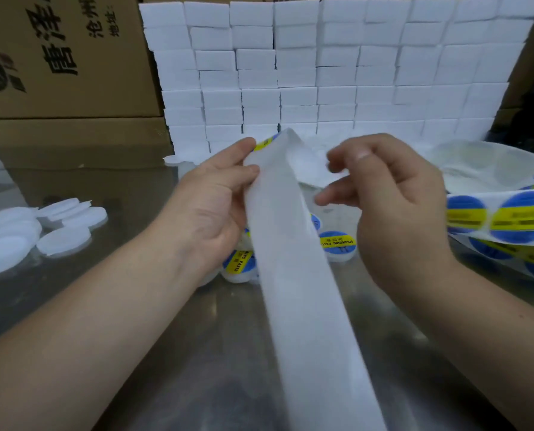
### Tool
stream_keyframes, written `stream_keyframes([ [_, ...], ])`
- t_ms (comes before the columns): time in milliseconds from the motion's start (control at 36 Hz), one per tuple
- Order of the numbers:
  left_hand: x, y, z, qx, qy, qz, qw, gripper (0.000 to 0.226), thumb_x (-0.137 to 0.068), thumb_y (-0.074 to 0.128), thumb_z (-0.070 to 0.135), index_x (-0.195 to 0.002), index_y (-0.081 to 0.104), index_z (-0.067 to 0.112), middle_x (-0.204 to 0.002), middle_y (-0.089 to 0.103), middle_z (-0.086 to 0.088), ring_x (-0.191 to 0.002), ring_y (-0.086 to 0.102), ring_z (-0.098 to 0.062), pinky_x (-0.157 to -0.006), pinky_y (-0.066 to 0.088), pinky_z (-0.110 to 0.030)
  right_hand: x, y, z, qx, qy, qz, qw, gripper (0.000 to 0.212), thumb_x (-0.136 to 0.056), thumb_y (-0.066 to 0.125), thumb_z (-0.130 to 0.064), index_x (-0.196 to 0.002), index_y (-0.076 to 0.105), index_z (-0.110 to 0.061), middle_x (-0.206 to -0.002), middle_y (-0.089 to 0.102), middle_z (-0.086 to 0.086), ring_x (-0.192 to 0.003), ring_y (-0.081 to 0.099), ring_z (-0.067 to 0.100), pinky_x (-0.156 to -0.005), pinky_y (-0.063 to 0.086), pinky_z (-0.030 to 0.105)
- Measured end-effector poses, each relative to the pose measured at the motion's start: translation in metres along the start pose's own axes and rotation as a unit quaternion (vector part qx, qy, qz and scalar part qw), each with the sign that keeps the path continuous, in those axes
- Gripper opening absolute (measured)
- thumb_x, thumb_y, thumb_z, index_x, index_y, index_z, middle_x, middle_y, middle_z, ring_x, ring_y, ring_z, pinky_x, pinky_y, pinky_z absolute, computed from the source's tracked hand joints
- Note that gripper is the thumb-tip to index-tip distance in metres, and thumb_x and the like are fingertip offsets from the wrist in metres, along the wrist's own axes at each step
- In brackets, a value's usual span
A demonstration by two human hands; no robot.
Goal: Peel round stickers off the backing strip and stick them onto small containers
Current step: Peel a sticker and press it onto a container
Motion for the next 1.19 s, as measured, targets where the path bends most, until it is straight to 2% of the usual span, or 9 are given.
stream_keyframes([
  [139,0.003,0.005,0.006,-0.061,0.021,-0.037,0.997,0.039,-0.083,0.041,-0.012,-0.099,0.065,0.013,-0.07,0.069,0.001,-0.053,0.06,-0.01,-0.059,0.053,-0.019,-0.006,0.002,0.04,0.072,0.193,-0.029,0.978,0.055,-0.09,0.036,-0.051,-0.056,0.061,-0.015,-0.053,0.064,0.0,-0.052,0.064,0.015,-0.061,0.052,0.026],
  [222,0.008,0.016,-0.001,-0.13,0.022,-0.092,0.987,0.048,-0.08,0.037,-0.016,-0.097,0.064,0.019,-0.084,0.073,0.004,-0.071,0.067,-0.013,-0.063,0.054,-0.021,-0.001,0.006,0.059,0.052,0.276,-0.036,0.959,0.043,-0.089,0.039,-0.054,-0.071,0.06,-0.021,-0.077,0.069,-0.003,-0.079,0.067,0.013,-0.084,0.052,0.038],
  [417,0.021,0.031,-0.012,-0.336,0.077,-0.185,0.92,0.058,-0.069,0.047,-0.007,-0.092,0.062,0.044,-0.095,0.068,0.026,-0.08,0.061,-0.005,-0.07,0.05,-0.021,-0.013,-0.009,0.045,-0.01,0.236,0.013,0.972,0.021,-0.082,0.061,-0.028,-0.077,0.068,-0.009,-0.073,0.066,0.013,-0.072,0.065,0.027,-0.088,0.046,0.04],
  [472,0.023,0.034,-0.018,-0.33,0.06,-0.212,0.918,0.059,-0.066,0.047,-0.005,-0.094,0.062,0.045,-0.103,0.066,0.028,-0.087,0.062,-0.003,-0.08,0.052,-0.028,-0.014,-0.011,0.043,0.016,0.21,0.02,0.977,0.028,-0.077,0.062,-0.013,-0.098,0.057,0.006,-0.077,0.052,0.017,-0.066,0.048,0.027,-0.064,0.029,0.031],
  [528,0.024,0.034,-0.024,-0.34,0.043,-0.226,0.912,0.06,-0.065,0.049,-0.004,-0.095,0.063,0.046,-0.112,0.064,0.022,-0.09,0.063,-0.009,-0.083,0.052,-0.032,-0.016,-0.014,0.046,0.013,0.216,0.037,0.976,0.035,-0.076,0.059,0.0,-0.111,0.056,-0.002,-0.087,0.063,0.007,-0.071,0.06,0.026,-0.057,0.044,0.028],
  [639,0.018,0.026,-0.017,-0.411,0.097,-0.145,0.895,0.048,-0.076,0.058,-0.003,-0.092,0.06,0.042,-0.105,0.065,0.018,-0.08,0.065,-0.012,-0.079,0.05,-0.022,-0.019,-0.026,0.048,0.005,0.2,0.087,0.976,0.041,-0.075,0.049,0.009,-0.091,0.055,-0.028,-0.074,0.066,-0.009,-0.057,0.062,0.007,-0.048,0.048,0.018],
  [889,-0.068,-0.018,0.032,-0.392,0.111,0.095,0.908,0.016,-0.088,0.049,0.013,-0.093,0.058,0.025,-0.096,0.062,0.005,-0.069,0.059,-0.007,-0.06,0.043,-0.022,-0.018,-0.039,0.06,0.072,0.202,0.118,0.97,0.057,-0.083,0.047,-0.004,-0.127,0.044,-0.04,-0.079,0.065,-0.02,-0.069,0.061,0.0,-0.064,0.05,0.018],
  [1028,-0.141,-0.021,0.025,-0.596,0.089,0.048,0.796,0.04,-0.088,0.046,0.016,-0.127,0.051,0.023,-0.128,0.053,0.001,-0.091,0.053,-0.016,-0.063,0.04,-0.021,-0.014,-0.034,0.059,0.14,0.167,0.091,0.972,0.053,-0.088,0.048,-0.018,-0.126,0.038,-0.053,-0.098,0.066,-0.002,-0.079,0.061,0.015,-0.079,0.049,0.035],
  [1194,-0.218,-0.052,-0.007,-0.841,0.02,-0.044,0.539,0.055,-0.095,0.037,0.035,-0.146,0.017,0.029,-0.155,0.012,-0.005,-0.138,0.019,-0.03,-0.109,0.025,-0.037,-0.01,-0.03,0.059,0.134,0.171,0.062,0.974,0.049,-0.087,0.05,-0.022,-0.094,0.043,-0.071,-0.084,0.064,0.006,-0.066,0.057,0.01,-0.066,0.045,0.027],
])
Point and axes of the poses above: each hand's wrist, its own x-axis away from the middle knuckle, its own y-axis out of the palm, z = x × y, the point moved 8 cm from there along -x, towards the middle knuckle
